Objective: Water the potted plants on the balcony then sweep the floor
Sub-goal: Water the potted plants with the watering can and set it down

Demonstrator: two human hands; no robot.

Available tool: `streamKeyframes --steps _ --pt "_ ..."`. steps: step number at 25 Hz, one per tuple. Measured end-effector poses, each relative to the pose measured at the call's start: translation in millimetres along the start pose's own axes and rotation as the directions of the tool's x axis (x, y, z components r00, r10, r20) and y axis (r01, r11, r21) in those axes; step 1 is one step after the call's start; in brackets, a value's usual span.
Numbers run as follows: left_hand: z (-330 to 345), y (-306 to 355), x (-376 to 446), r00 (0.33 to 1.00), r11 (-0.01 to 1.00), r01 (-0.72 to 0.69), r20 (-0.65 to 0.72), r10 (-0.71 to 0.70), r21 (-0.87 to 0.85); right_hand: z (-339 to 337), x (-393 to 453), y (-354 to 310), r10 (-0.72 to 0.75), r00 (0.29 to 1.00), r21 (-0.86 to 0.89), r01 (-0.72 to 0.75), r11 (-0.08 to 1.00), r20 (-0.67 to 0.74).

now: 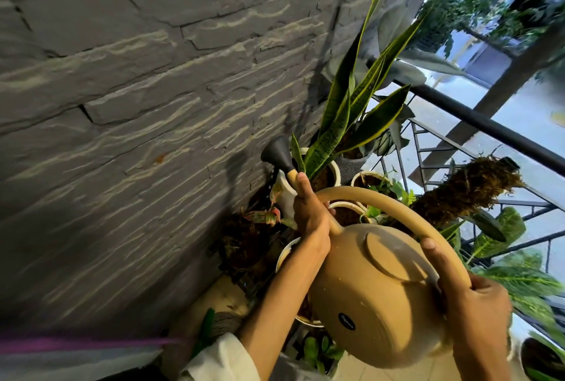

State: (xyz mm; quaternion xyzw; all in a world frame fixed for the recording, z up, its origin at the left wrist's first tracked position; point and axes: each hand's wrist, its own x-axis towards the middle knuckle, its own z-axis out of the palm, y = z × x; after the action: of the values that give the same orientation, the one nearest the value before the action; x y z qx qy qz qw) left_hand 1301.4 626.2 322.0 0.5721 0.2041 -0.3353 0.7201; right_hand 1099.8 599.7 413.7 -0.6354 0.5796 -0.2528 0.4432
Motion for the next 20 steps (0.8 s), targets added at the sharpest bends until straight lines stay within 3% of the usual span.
streamKeyframes --steps 14,20 --pt "33.5 -5.4 35.5 0.990 0.990 0.135 0.030 -0.137 0.051 10.3 34.5 -4.8 0.073 0.997 -0.074 -0.076 0.994 -0.040" --pt "32.8 -13.3 50.4 0.993 0.989 0.116 0.003 -0.116 0.095 18.4 41.5 -1.4 0.112 0.992 -0.110 -0.118 0.987 -0.063"
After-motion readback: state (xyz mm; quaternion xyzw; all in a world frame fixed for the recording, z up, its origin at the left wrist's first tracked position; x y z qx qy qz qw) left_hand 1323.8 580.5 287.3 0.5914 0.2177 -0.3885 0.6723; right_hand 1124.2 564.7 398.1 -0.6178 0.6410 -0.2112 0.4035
